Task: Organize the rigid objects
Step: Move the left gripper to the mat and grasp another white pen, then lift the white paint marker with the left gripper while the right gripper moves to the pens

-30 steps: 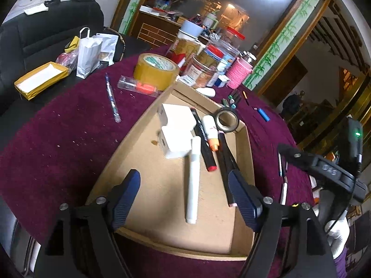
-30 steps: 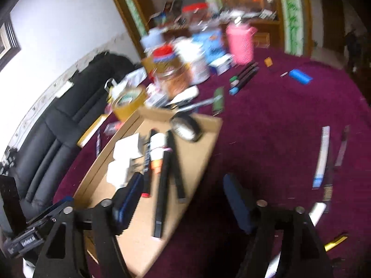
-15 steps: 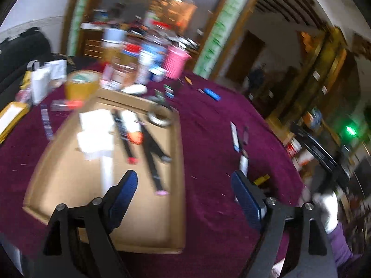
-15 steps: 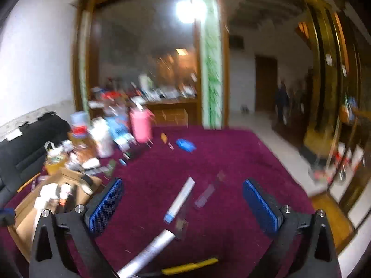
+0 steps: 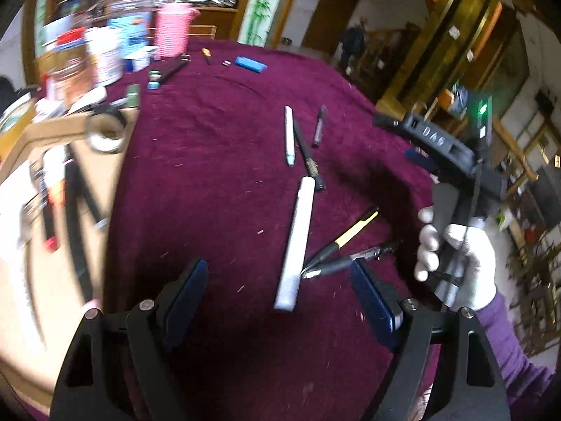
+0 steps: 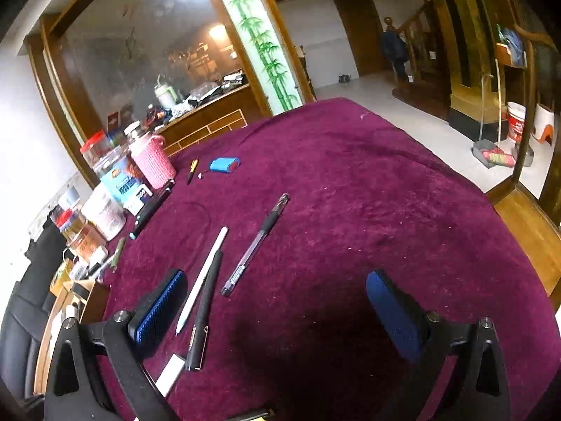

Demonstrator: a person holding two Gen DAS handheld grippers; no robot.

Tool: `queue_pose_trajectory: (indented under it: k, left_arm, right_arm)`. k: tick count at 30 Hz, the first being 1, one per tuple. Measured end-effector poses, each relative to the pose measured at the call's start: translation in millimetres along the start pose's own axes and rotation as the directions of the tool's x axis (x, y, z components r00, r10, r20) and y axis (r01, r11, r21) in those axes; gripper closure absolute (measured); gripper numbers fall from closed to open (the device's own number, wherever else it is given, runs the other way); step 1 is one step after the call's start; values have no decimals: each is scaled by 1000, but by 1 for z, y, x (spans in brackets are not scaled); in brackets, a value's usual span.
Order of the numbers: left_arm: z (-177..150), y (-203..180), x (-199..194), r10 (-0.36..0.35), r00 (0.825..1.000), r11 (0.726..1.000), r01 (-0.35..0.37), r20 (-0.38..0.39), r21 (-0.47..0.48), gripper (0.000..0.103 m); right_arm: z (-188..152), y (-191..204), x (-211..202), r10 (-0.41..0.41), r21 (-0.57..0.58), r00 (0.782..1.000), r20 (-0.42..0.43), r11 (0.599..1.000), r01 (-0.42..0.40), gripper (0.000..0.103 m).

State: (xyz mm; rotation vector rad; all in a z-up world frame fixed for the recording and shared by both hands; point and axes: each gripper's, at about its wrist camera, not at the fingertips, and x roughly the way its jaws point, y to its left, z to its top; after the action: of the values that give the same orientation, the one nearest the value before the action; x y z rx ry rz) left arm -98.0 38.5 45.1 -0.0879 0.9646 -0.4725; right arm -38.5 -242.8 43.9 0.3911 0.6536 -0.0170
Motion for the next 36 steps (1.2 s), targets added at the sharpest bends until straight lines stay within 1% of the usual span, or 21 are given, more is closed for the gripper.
queue_pose_trajectory:
  k: [1, 4, 5, 6, 7, 8, 9, 11, 15, 16, 17, 18, 19, 20, 22, 23, 24, 26, 28, 33, 36]
  left_arm:
    - [4, -6, 11, 7, 1000, 1000, -6, -8, 21, 21]
    - [16, -16, 41, 69, 997, 994, -67, -25, 85, 21]
    - [19, -19, 48, 84, 996, 991, -82, -20, 106, 26]
    - [21, -20, 55, 100, 995, 988, -97, -19, 122, 32]
    - [23, -22, 62, 121, 992, 984, -115, -31, 136, 53]
    - [23, -22, 69, 121, 991, 984, -112, -59, 140, 72]
    - [23, -21, 74, 105, 991, 986, -94, -79, 135, 75]
    - [21, -25, 75, 128, 989, 979, -115, -68, 171, 79]
    - [20, -28, 76, 141, 988, 972, -126, -65, 197, 79]
    - [21, -29, 77, 140, 988, 972, -125, -63, 199, 76]
    - [21, -31, 79, 134, 989, 971, -119, -60, 208, 67]
    - [20, -34, 81, 126, 990, 969, -111, -56, 221, 62]
    - [19, -39, 83, 133, 990, 963, -117, -48, 243, 59]
    - [16, -45, 84, 155, 987, 954, -141, -34, 264, 59]
    - [15, -45, 83, 150, 988, 958, -141, -20, 251, 64]
    - [15, -41, 81, 146, 989, 963, -139, -13, 232, 80]
    - [17, -36, 79, 144, 990, 967, -138, -10, 212, 88]
    - [19, -19, 72, 84, 996, 989, -82, -17, 126, 89]
    - [18, -8, 61, 58, 998, 996, -58, 3, 69, 89]
    - [15, 2, 23, 15, 996, 1000, -15, 84, 2, 89]
    - [13, 1, -10, -15, 988, 1000, 17, 154, -7, 89]
  right_arm:
    - [0, -2, 2, 6, 3, 1000, -7, 1000, -6, 1]
    - [0, -5, 3, 25, 28, 999, -28, 999, -24, 1]
    - [0, -6, 3, 26, 29, 999, -28, 999, -25, 1]
    - [0, -5, 2, 27, 30, 999, -28, 999, -27, 1]
    - [0, -5, 2, 31, 31, 999, -29, 999, -30, 1]
    - [0, -6, 3, 35, 33, 999, -31, 999, -34, 1]
    - [1, -5, 4, 36, 33, 999, -35, 999, -35, 1]
    - [0, -6, 6, 37, 36, 998, -44, 999, -35, 1]
    - [-1, -8, 10, 39, 48, 997, -69, 998, -36, 1]
    - [-2, -9, 10, 39, 52, 997, -74, 998, -35, 1]
    - [-1, -9, 11, 39, 54, 996, -75, 998, -35, 1]
    - [-2, -10, 11, 36, 56, 996, -77, 998, -31, 1]
    - [-2, -10, 12, 31, 57, 996, -79, 998, -26, 1]
    - [-2, -10, 12, 26, 56, 996, -81, 998, -21, 1]
    - [-2, -11, 14, 16, 54, 996, -85, 998, -12, 1]
    - [-3, -12, 14, 10, 53, 996, -87, 999, -5, 1]
    - [-3, -12, 15, 4, 52, 996, -88, 999, 1, 1]
    - [-3, -13, 16, -3, 52, 996, -93, 999, 8, 1]
    - [-3, -14, 18, -7, 53, 995, -100, 999, 12, 1]
    - [-4, -15, 19, -3, 54, 994, -105, 998, 9, 1]
    - [-4, -16, 21, 1, 56, 994, -111, 998, 6, 1]
